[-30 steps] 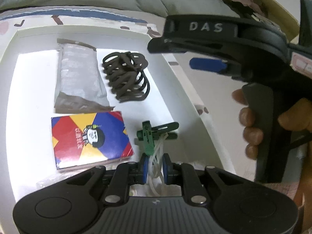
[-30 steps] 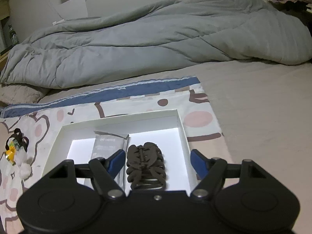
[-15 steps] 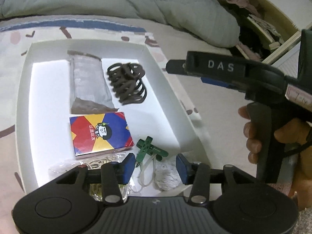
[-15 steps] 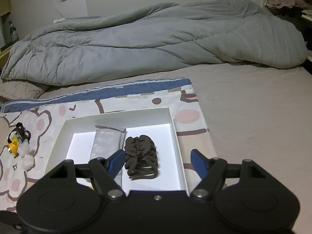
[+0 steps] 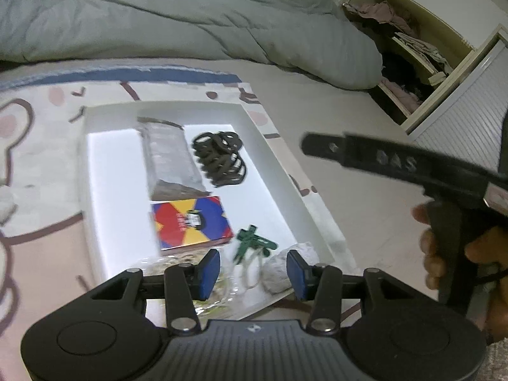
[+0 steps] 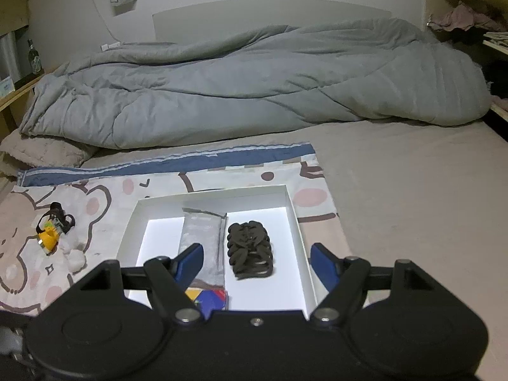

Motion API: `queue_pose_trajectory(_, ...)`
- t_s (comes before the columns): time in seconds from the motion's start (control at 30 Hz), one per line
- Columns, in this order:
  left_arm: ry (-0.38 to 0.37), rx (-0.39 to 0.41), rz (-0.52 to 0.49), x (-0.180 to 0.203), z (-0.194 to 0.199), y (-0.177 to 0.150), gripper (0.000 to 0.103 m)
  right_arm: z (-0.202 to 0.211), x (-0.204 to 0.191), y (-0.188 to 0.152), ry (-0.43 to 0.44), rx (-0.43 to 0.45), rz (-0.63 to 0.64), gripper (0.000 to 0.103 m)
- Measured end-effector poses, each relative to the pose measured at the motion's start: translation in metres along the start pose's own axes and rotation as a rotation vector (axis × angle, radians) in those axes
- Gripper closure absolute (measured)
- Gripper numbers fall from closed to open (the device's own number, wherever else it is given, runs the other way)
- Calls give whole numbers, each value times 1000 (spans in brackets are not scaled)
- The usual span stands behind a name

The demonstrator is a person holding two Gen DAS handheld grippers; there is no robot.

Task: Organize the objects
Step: 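Open the right tool to drop the claw clip while the left tool releases the clothespin in the tray, then lift both tools back from the tray toward the remaining items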

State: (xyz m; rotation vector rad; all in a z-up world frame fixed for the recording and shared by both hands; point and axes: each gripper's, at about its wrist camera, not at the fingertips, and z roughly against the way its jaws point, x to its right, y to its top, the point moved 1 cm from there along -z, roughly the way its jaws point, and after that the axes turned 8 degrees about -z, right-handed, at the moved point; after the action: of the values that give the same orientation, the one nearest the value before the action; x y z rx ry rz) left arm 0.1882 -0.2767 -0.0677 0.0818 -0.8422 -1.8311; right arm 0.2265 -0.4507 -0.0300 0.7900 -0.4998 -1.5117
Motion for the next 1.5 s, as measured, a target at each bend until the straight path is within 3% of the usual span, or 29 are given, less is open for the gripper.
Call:
queue_pose_trajectory(0.27, 57, 41, -43, -8, 45, -9, 45, 39, -5, -21, -24, 8, -17, 28)
queue_pose_trajectory(0.8, 202, 119, -132, -16, 105, -37, 8, 102, -16, -72, -57, 47, -66, 18)
queue_pose_trajectory(1.2, 234, 140, -153, -27, 104, -49, 3, 114, -23, -99, -100, 62, -92, 0)
queue_pose_trajectory(1.5, 261, 147, -158, -33, 105, -53, 2, 112, -29, -103, -112, 78, -71, 0)
